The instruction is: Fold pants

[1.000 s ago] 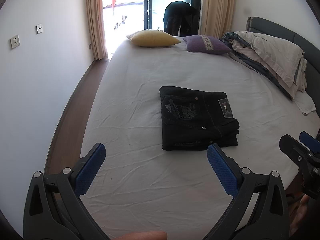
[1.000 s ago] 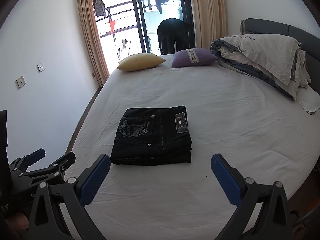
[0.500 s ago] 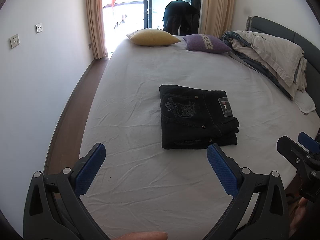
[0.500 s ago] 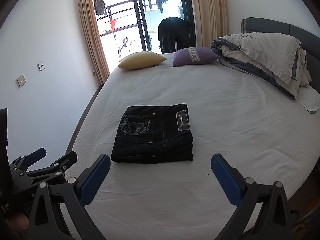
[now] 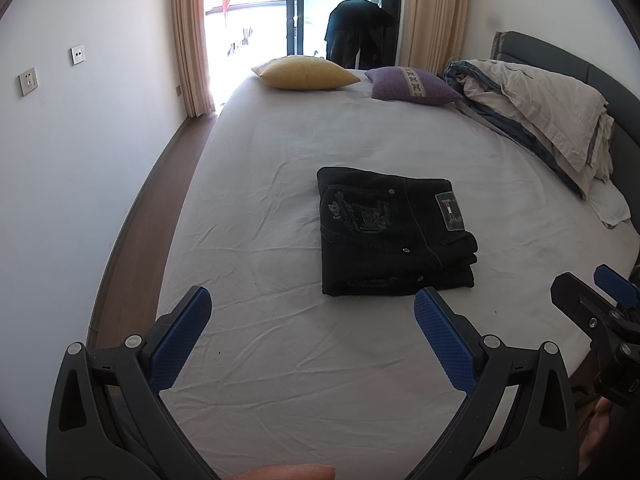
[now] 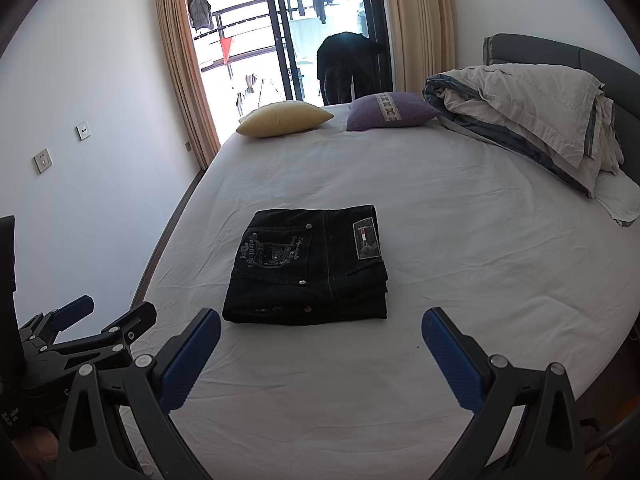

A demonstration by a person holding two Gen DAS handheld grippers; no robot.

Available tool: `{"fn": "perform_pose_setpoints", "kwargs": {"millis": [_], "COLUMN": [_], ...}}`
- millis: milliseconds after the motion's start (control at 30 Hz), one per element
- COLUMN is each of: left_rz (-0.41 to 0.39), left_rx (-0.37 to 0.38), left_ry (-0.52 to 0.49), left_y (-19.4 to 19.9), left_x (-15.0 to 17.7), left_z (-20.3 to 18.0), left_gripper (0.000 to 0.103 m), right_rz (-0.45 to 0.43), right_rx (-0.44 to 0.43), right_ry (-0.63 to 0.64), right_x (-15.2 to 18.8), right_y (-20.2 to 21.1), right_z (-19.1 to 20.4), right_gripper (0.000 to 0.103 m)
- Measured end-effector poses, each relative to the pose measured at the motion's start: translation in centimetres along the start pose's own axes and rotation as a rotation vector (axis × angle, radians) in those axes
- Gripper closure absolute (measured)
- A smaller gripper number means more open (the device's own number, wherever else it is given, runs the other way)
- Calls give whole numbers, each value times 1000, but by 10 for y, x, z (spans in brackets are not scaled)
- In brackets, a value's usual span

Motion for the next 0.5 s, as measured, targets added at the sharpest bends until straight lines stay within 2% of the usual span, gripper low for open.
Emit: {"fn": "perform_pose_setpoints", "kwargs": {"millis": [500], "left_rz": [7], "left_rx": [4], "left_ry": [2], "left_y": [0], "left_x": [8], "left_z": [-4], "left_gripper": [0], "right_rz": [5], "right_rx": [-1], "right_ry": [0], "right_x": [4], "right_y": [-1], "right_z": [2], "right_gripper": [0]}}
Point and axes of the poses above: each gripper's, at about its wrist camera, not at the fingertips, and y roughly against the way its jaws point, z to its left, x to its underside, the point moved 1 cm from there along -y, roughly the way its jaws point, and after that the axes turned 14 degrees about -z, right-handed, at the moved point
